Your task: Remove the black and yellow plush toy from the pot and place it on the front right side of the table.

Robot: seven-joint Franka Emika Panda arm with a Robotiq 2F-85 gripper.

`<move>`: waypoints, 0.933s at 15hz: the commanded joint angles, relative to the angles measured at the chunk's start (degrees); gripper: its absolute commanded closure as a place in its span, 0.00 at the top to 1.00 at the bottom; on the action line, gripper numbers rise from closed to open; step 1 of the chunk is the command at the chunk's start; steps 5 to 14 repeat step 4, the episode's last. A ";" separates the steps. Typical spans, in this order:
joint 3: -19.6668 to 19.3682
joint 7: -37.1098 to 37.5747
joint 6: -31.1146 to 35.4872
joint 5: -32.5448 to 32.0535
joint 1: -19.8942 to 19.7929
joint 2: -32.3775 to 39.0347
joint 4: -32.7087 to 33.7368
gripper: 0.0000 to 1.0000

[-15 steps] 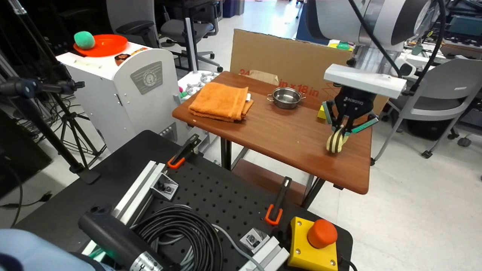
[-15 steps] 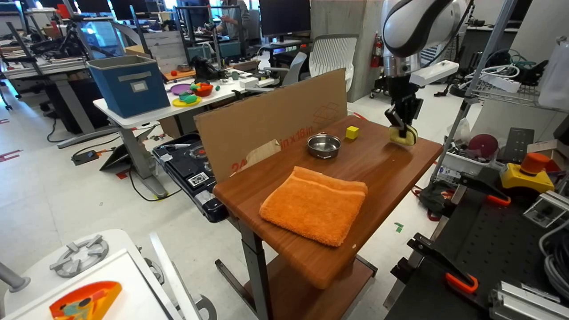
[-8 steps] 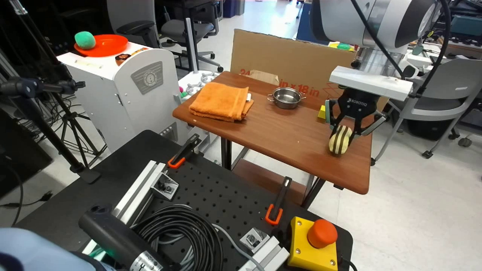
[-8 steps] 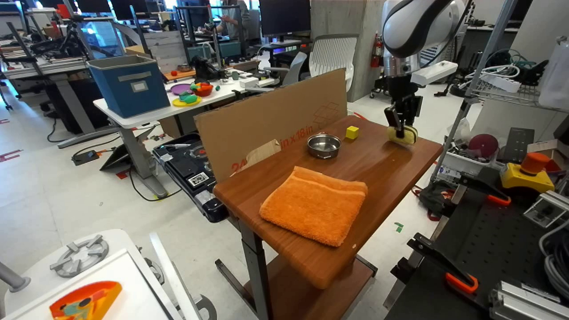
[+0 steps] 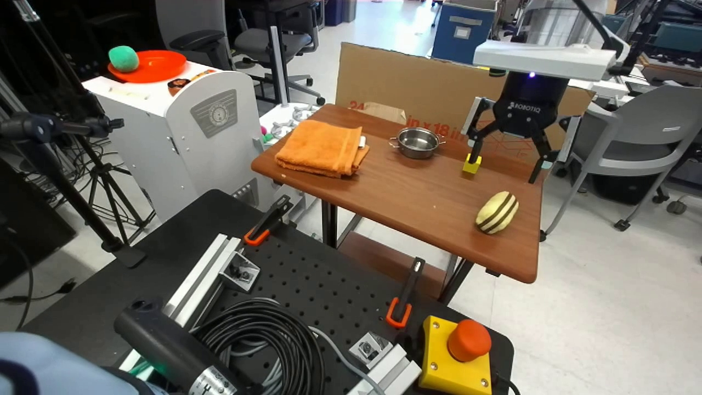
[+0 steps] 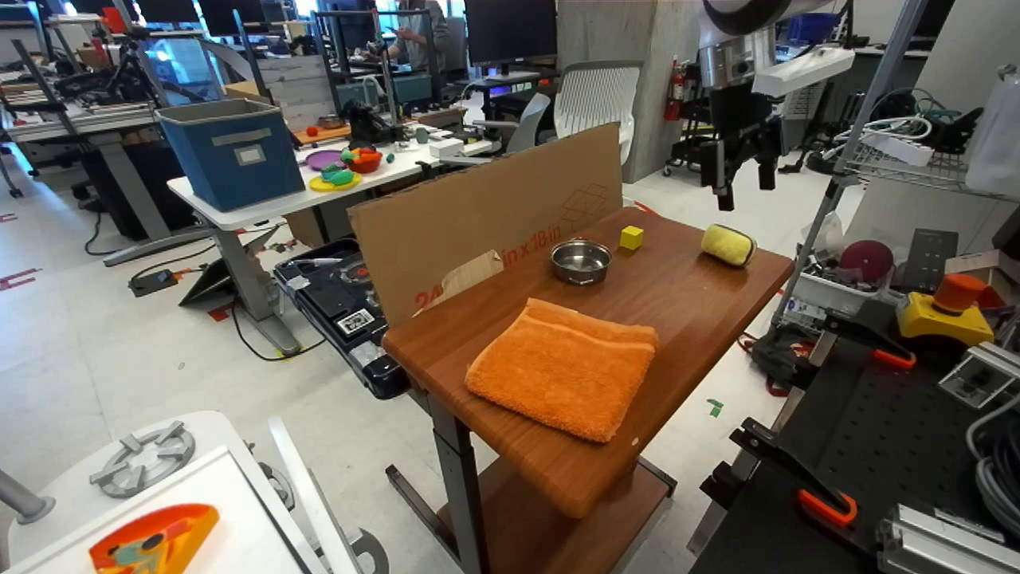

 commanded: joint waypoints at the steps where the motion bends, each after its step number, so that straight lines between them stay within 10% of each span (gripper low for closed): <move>1: -0.16 0.24 -0.44 0.09 0.26 -0.77 -0.53 1.00; 14: -0.20 0.45 -0.56 0.09 0.30 -1.31 -1.27 1.00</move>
